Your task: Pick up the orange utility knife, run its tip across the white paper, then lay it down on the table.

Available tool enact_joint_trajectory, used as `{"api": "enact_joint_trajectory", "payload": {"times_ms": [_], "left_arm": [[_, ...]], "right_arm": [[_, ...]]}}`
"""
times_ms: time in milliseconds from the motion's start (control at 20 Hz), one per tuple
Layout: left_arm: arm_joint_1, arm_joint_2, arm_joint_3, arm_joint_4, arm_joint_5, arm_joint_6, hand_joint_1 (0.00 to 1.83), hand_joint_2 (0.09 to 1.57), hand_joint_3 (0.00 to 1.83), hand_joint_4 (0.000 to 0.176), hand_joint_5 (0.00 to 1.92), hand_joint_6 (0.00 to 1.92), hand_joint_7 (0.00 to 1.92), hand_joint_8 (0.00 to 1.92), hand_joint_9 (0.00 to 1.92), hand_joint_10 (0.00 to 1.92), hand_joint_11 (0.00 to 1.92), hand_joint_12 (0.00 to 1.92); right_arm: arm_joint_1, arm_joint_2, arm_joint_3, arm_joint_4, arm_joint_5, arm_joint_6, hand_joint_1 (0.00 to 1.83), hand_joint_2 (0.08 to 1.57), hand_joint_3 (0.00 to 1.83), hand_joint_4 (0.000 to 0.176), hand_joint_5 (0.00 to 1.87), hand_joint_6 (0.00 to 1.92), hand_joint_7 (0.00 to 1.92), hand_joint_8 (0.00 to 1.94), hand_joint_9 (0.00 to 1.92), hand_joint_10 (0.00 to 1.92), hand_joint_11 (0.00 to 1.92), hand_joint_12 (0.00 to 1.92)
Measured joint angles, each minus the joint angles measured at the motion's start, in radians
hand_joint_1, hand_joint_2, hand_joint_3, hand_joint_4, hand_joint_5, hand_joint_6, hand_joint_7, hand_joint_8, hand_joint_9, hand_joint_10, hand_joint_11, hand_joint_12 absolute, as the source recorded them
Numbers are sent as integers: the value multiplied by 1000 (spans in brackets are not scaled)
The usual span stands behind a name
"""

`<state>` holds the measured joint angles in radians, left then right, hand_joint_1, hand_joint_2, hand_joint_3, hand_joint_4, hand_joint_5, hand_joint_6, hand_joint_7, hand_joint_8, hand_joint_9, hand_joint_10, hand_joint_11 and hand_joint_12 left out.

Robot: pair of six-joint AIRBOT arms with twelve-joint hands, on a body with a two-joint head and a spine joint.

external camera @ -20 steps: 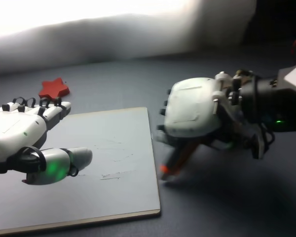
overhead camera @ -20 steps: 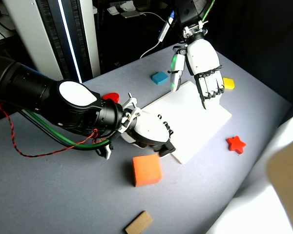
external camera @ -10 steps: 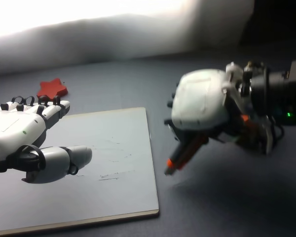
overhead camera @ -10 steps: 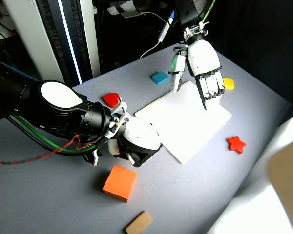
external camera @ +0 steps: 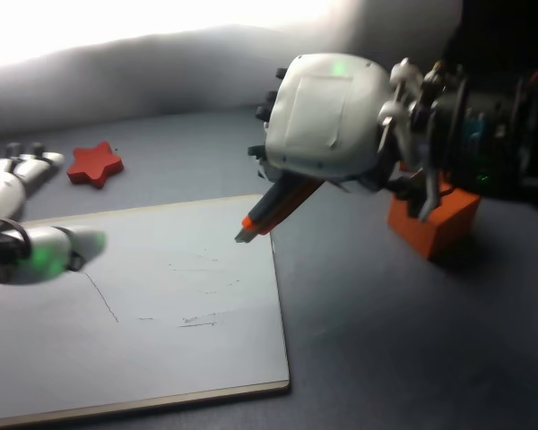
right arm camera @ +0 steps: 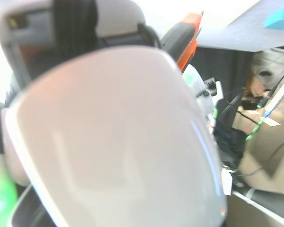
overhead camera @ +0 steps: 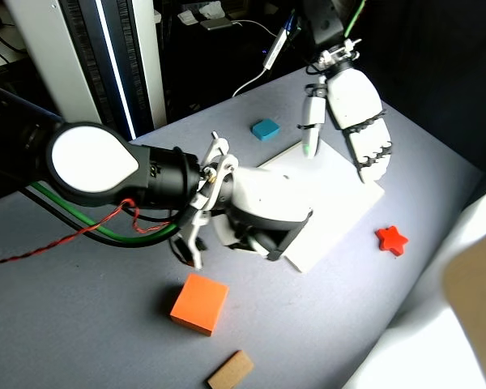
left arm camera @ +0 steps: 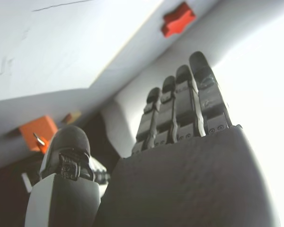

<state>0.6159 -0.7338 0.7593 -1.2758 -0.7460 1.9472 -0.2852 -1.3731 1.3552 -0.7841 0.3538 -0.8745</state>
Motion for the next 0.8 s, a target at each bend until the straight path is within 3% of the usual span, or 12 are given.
{"api": "enact_joint_trajectory", "payload": {"times_ms": [200, 250, 400, 550, 800], "left_arm": [[9, 0, 69, -13, 11, 15, 0, 1265, 0, 3, 0, 0, 69, 2, 99, 2, 0, 515], [11, 0, 78, -13, 17, 15, 0, 1263, 0, 0, 0, 0, 68, 3, 96, 2, 0, 506], [14, 0, 96, -17, 22, 14, 0, 1271, 1, 3, 0, 0, 65, 3, 95, 1, 0, 523], [24, 0, 95, -9, 32, 7, 0, 1280, 3, 0, 0, 0, 104, 2, 117, 4, 0, 692], [27, -8, 106, -12, 35, 6, 0, 1279, 1, 0, 0, 0, 12, 3, 61, 2, 0, 666]], "right_arm": [[-69, -100, 42, 316, 70, -371, 1499, 1073, 532, 176, 1491, 1921, 1642, 1941, 1735, 1921, 1797, 1921], [-72, -122, 58, 338, 99, -406, 1500, 1058, 515, 176, 1466, 1921, 1624, 1941, 1725, 1921, 1782, 1921], [-72, -167, 67, 354, 165, -455, 1511, 1057, 495, 176, 1506, 1921, 1659, 1941, 1746, 1921, 1798, 1921], [-72, -222, 92, 350, 164, -463, 1486, 1105, 469, 176, 1407, 1921, 1590, 1941, 1702, 1921, 1757, 1921], [-72, -300, 185, 351, 174, -484, 1491, 1094, 435, 176, 1478, 1921, 1626, 1941, 1734, 1921, 1809, 1921]]}}
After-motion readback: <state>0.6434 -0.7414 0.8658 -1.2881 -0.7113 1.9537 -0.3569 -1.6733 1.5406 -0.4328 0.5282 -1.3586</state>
